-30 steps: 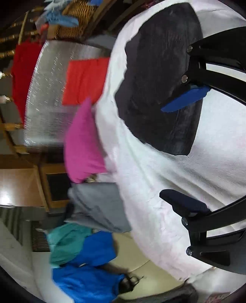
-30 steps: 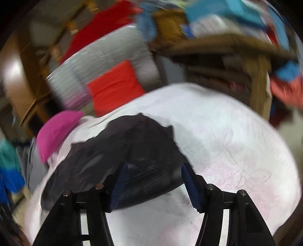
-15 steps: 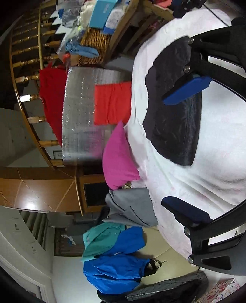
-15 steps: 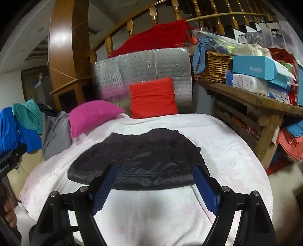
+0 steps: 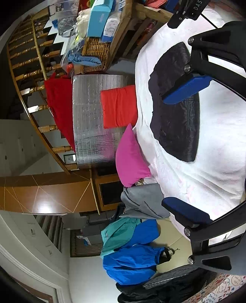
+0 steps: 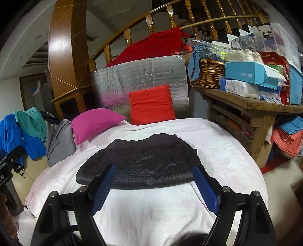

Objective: Fold large clothes

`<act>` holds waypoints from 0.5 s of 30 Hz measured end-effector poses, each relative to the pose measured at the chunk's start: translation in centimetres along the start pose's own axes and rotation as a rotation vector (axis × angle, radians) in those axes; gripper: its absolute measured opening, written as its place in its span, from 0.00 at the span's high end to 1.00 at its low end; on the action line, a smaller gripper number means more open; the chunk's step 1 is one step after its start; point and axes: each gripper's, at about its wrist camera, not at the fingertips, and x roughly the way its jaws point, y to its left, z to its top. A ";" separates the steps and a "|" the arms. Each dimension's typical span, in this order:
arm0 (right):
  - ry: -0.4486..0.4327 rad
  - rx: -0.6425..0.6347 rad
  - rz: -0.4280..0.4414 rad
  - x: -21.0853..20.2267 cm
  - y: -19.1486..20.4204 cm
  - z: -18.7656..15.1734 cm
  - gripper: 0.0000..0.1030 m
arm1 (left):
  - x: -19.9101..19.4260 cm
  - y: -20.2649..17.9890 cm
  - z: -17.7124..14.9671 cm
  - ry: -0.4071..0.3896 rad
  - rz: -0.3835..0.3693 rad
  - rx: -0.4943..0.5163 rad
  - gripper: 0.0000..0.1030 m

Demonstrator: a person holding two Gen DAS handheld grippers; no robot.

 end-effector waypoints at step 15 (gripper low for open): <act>0.056 0.004 -0.022 0.0 -0.9 -1.2 0.17 | 0.2 -1.2 -0.2 0.058 -0.018 0.017 0.04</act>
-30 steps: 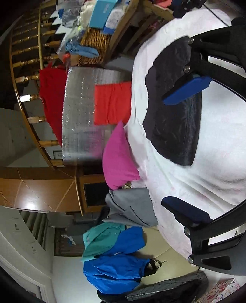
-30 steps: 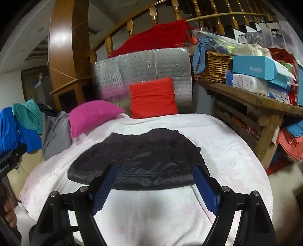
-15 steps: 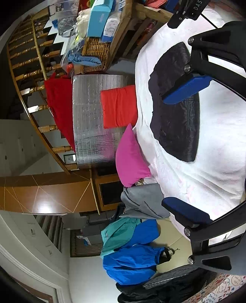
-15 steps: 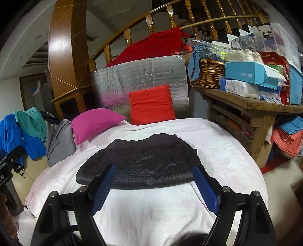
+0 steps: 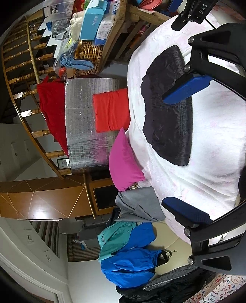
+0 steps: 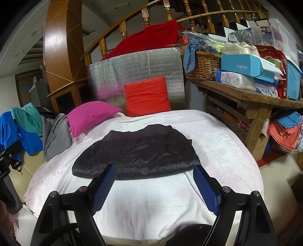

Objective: Fold large clothes

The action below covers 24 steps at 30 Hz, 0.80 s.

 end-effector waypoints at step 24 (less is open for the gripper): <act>-0.021 -0.049 0.008 -1.7 0.9 -0.4 0.17 | -1.5 -0.5 0.5 -0.021 -0.011 0.015 0.04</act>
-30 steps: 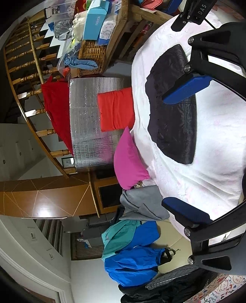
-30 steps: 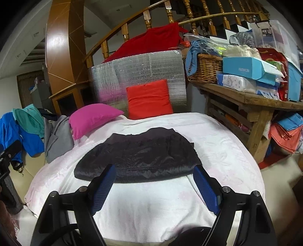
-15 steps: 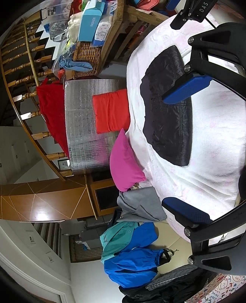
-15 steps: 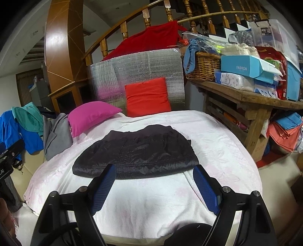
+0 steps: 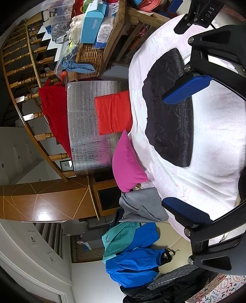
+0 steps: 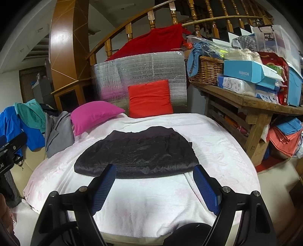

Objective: Fold large clothes

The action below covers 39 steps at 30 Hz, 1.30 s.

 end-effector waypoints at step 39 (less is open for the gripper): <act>0.015 -0.050 -0.007 -0.3 2.9 -0.2 0.17 | -0.5 2.0 -0.3 -0.005 0.001 -0.042 0.04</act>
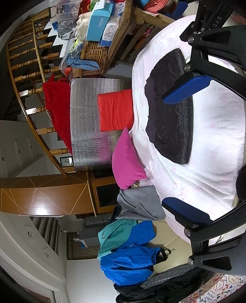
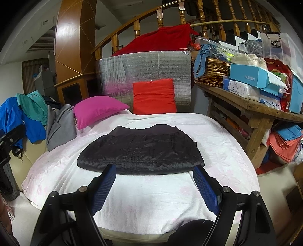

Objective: Fold large clothes

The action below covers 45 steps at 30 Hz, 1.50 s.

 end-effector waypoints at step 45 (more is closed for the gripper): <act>-0.065 -0.018 0.014 -2.0 2.0 0.8 0.17 | -2.0 2.8 0.3 -0.052 0.001 -0.036 0.04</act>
